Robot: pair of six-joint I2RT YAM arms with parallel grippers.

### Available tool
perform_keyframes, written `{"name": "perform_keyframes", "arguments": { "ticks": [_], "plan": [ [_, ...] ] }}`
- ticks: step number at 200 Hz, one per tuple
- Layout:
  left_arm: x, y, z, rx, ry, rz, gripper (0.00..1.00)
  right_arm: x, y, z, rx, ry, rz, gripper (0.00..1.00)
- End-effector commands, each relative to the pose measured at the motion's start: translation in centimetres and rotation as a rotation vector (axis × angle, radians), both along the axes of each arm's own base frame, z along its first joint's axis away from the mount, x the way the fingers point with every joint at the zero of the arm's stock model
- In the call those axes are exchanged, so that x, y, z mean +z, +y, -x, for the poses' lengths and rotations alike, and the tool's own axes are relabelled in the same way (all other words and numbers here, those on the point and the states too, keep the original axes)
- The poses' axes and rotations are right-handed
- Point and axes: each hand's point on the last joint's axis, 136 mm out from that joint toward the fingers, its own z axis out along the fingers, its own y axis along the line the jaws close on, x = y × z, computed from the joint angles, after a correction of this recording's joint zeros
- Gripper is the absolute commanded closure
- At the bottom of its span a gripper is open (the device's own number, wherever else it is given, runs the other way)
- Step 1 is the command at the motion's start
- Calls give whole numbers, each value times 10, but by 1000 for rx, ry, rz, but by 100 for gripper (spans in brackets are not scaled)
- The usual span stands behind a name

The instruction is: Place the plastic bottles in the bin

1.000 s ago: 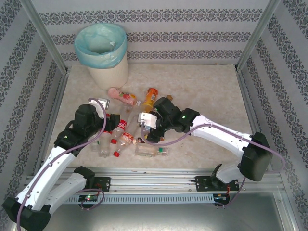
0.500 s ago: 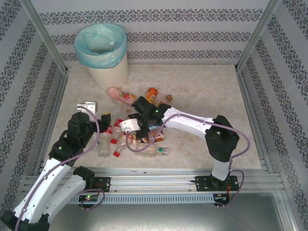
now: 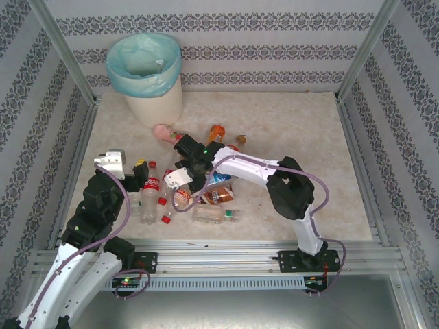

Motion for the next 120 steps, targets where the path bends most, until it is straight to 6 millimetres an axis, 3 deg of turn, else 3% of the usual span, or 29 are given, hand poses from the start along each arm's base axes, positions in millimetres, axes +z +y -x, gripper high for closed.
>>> {"name": "perform_keyframes", "arguments": {
  "ticks": [1,54,120],
  "plan": [
    [5,1,-3,6,-27,-6,17,-13,-8,-1,32,12,78,27],
    [1,-1,-5,1,-12,-10,16,-40,-11,-1,57,34,145,31],
    [-3,-2,-7,-3,6,-3,16,-53,-7,-4,91,35,179,28]
  ]
}}
